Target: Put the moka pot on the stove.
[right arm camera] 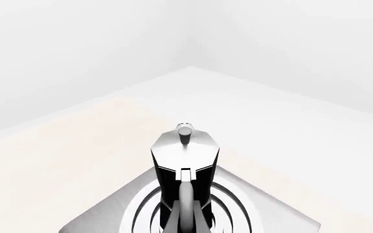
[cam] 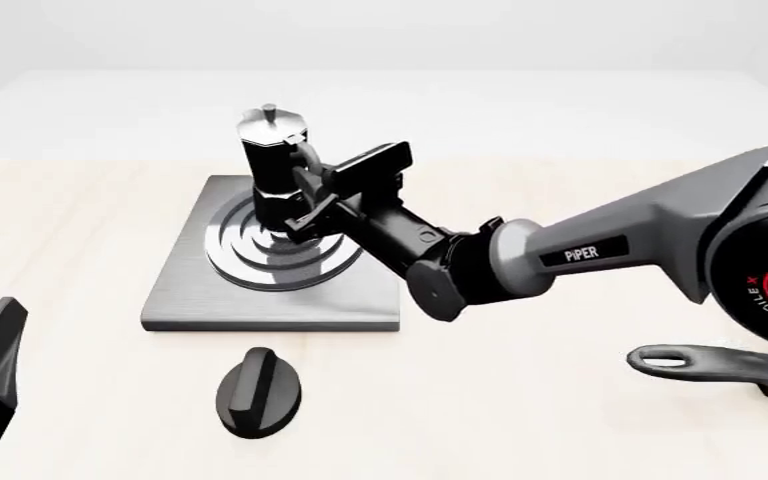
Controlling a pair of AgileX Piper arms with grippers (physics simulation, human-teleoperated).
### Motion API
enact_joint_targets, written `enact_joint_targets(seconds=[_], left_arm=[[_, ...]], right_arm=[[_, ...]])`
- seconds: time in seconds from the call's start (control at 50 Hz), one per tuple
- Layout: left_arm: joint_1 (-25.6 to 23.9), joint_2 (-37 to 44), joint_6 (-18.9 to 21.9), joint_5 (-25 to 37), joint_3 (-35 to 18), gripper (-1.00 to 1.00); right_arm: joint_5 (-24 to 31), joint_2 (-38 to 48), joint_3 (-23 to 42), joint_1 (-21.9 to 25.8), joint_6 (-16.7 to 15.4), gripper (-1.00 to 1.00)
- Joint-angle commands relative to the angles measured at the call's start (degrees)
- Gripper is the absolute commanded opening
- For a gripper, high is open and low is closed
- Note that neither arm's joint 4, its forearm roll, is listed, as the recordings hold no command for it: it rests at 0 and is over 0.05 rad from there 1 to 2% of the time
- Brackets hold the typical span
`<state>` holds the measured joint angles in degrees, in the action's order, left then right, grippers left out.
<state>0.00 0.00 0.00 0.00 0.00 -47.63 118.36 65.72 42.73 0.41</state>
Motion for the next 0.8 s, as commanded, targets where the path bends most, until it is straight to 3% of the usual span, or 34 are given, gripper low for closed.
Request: enact_joint_targets(seconds=[0.02, 0.8], left_arm=[[0.0, 0.0, 0.0, 0.0, 0.0, 1.0], [0.0, 0.0, 0.0, 0.0, 0.0, 1.0]], right_arm=[[-0.08, -0.08, 0.33, -0.03, 0.17, -1.0], [0.54, 1.74, 0.49, 0.08, 0.55, -1.0]])
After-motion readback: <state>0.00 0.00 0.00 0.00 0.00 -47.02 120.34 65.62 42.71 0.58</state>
